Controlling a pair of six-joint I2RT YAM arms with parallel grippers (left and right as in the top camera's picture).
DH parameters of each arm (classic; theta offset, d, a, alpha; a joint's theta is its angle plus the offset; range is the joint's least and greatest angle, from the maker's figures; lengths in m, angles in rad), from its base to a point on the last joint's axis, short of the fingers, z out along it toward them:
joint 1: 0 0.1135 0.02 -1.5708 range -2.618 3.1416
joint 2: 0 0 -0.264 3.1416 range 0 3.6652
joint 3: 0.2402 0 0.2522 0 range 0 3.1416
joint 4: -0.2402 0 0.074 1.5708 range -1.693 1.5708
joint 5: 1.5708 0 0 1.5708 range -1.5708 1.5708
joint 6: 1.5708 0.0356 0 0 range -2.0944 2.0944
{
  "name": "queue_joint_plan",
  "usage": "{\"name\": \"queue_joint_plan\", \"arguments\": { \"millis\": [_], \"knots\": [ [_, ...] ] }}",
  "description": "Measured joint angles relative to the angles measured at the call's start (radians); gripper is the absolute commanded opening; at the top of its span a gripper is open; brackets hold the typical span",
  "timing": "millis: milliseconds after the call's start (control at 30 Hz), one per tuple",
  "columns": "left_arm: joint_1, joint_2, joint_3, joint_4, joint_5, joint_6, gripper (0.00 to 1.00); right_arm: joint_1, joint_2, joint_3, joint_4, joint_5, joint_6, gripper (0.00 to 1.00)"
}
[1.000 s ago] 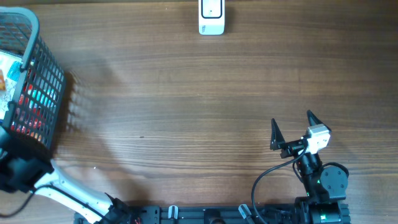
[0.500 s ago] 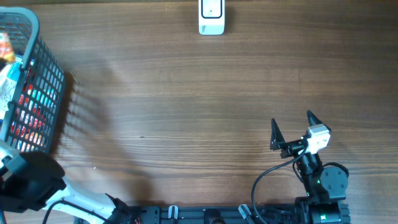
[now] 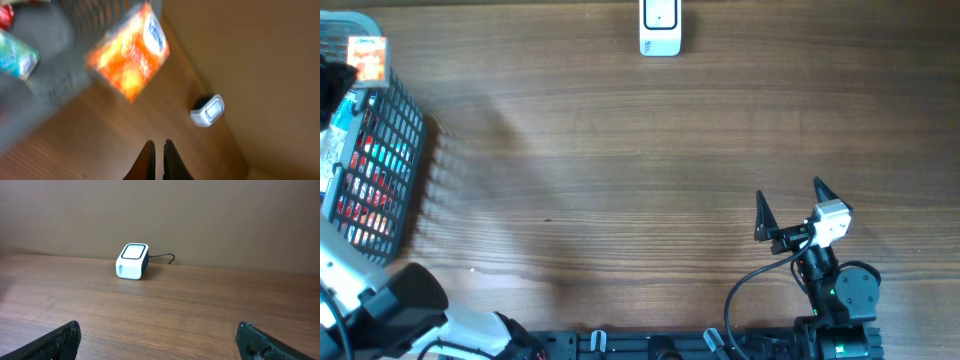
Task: Scan the item barcode
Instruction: 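Lift the orange pack out and set it on the table beside the basket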
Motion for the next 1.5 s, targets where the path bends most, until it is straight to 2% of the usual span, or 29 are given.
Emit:
{"name": "queue_joint_plan", "arguments": {
  "millis": [133, 233, 467, 533, 567, 633, 767, 967, 1300, 1500],
  "knots": [
    [-0.088, -0.014, 0.000, -0.098, 0.000, 0.034, 0.04, 0.000, 0.000, 0.000, 0.000, 0.000, 0.000, 1.00],
    [-0.203, 0.000, -0.002, -0.152, 0.000, 0.067, 0.04, 0.000, 0.000, 0.000, 0.000, 0.000, 0.000, 1.00],
    [-0.471, 0.009, -0.126, -0.108, -0.058, 0.094, 0.06, 0.000, 0.000, 0.000, 0.000, 0.000, 0.000, 1.00],
    [-0.534, 0.012, -0.174, -0.081, -0.091, 0.097, 0.23, 0.000, 0.000, 0.000, 0.000, 0.000, 0.000, 1.00],
    [-0.566, 0.015, -0.199, -0.069, -0.112, 0.103, 0.41, 0.000, 0.000, 0.000, 0.000, 0.000, 0.000, 1.00],
    [-0.614, 0.021, -0.232, -0.056, -0.154, 0.105, 1.00, 0.000, 0.000, 0.000, 0.000, 0.000, 0.000, 1.00],
    [-0.661, 0.032, -0.246, -0.044, -0.326, 0.104, 1.00, 0.000, 0.000, 0.000, 0.000, 0.000, 0.000, 1.00],
    [-0.647, 0.032, -0.254, 0.034, -0.564, 0.074, 1.00, 0.000, 0.000, 0.000, 0.000, 0.000, 0.000, 1.00],
    [-0.629, 0.032, -0.267, 0.055, -0.716, 0.024, 1.00, 0.000, 0.000, 0.000, 0.000, 0.000, 0.000, 1.00],
    [-0.509, 0.005, -0.138, 0.060, -0.744, -0.033, 1.00, 0.000, 0.000, 0.000, 0.000, 0.000, 0.000, 1.00]
  ]
}}
